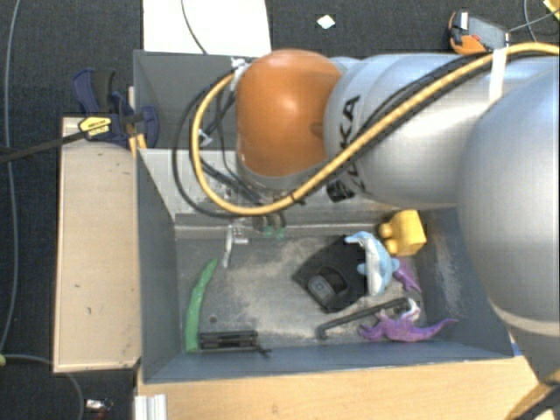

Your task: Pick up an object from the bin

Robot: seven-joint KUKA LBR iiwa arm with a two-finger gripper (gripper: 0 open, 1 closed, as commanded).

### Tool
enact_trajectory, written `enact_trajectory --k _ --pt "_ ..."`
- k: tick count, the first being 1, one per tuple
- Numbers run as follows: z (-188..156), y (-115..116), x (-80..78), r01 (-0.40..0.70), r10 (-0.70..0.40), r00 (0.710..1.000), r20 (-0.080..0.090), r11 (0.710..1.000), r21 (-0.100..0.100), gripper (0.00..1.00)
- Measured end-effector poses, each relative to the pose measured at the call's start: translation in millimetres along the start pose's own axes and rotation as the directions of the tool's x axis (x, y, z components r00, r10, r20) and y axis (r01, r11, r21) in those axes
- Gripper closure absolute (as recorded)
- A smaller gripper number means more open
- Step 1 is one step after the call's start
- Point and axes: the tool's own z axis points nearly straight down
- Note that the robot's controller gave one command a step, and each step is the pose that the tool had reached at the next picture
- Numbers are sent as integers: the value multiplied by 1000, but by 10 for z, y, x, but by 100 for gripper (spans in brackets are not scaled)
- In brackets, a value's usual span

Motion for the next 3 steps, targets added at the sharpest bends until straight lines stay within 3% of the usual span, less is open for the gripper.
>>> enact_trajectory --k 1,2,3 --pt "-44 -11 -21 -6 6 1000 8 1000 -2 0" --pt "783 194 179 277 -277 961 10 961 0 0" --pt "802 248 284 528 -528 849 12 849 3 0"
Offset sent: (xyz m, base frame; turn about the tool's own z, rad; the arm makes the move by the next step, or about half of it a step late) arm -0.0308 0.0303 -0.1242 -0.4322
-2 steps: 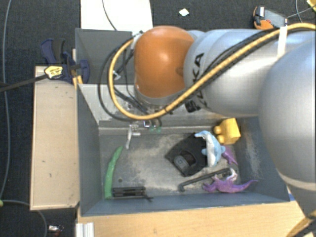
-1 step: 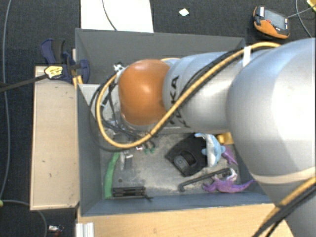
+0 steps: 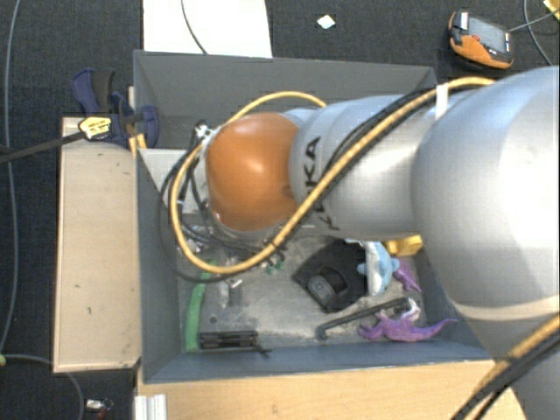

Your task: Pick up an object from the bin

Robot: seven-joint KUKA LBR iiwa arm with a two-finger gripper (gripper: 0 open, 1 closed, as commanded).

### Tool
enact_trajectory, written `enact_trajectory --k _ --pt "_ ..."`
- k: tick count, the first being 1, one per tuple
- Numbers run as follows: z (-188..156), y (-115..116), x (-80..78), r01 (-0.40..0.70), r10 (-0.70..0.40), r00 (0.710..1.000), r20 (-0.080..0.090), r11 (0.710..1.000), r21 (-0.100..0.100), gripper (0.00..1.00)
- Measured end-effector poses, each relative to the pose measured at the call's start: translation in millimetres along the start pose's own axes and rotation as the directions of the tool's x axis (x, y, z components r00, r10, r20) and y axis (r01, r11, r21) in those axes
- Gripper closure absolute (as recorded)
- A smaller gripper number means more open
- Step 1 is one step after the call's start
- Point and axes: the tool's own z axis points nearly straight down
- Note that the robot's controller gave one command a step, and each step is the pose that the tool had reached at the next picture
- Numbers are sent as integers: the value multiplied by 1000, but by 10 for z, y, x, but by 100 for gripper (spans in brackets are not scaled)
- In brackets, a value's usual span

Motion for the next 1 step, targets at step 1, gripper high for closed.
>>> enact_trajectory --k 1 --pt "-21 176 136 301 -301 954 -5 954 -5 0"
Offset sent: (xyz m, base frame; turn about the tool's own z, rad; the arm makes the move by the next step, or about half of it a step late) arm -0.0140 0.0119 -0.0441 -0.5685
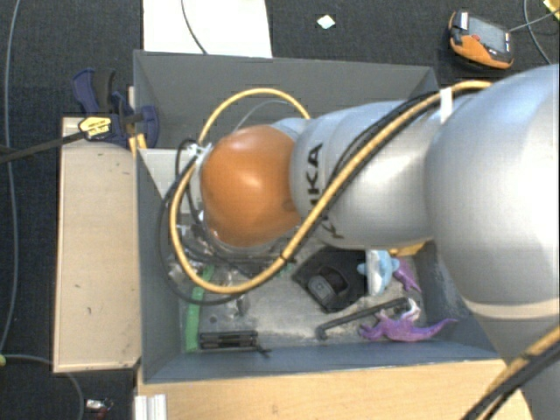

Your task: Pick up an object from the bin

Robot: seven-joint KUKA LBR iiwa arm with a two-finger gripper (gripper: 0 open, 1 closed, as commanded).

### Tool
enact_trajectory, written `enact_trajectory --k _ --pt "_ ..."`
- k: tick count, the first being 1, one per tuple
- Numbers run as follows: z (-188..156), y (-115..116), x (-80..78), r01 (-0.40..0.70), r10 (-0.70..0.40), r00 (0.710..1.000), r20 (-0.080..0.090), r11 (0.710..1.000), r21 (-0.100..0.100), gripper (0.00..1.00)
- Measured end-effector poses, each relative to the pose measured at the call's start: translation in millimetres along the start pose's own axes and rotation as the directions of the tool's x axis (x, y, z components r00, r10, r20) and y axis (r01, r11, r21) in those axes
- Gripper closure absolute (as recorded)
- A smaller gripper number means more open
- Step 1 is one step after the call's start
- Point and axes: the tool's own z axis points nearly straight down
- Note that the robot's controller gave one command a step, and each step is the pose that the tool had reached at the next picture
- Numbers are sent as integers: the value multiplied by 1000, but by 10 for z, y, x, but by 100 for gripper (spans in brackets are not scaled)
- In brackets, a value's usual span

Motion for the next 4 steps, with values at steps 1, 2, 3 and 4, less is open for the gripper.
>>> enact_trajectory --k 1,2,3,4 --pt "453 -72 -55 253 -253 967 -7 967 8 0" --pt "454 12 -1 445 -445 896 -3 896 -1 100" --pt "454 12 -2 444 -444 896 -3 896 -2 100" --pt "428 15 -5 440 -440 898 0 898 -2 100"
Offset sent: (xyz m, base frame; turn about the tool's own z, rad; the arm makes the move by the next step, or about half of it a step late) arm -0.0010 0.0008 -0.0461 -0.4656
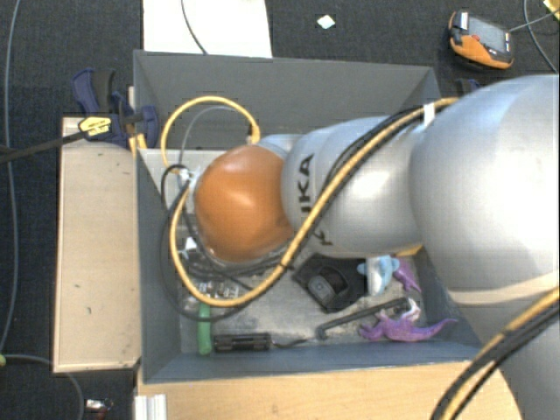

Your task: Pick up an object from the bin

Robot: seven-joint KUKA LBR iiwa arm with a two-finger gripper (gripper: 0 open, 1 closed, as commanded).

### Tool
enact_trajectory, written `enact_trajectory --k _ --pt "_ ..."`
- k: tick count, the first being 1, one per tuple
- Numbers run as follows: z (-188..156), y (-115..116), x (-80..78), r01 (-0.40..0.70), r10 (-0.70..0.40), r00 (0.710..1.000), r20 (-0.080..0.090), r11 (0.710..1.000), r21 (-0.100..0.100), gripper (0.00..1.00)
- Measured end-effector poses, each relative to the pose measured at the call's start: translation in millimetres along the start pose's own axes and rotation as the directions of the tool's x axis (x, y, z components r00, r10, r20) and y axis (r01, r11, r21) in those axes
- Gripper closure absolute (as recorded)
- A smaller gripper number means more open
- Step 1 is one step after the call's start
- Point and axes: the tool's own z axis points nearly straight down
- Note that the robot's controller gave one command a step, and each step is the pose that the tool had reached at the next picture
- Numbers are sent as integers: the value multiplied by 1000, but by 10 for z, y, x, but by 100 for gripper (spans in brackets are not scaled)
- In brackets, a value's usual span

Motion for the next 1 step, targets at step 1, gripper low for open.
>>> enact_trajectory --k 1 --pt "-353 21 11 -1 1 1000 -4 1000 -6 100"
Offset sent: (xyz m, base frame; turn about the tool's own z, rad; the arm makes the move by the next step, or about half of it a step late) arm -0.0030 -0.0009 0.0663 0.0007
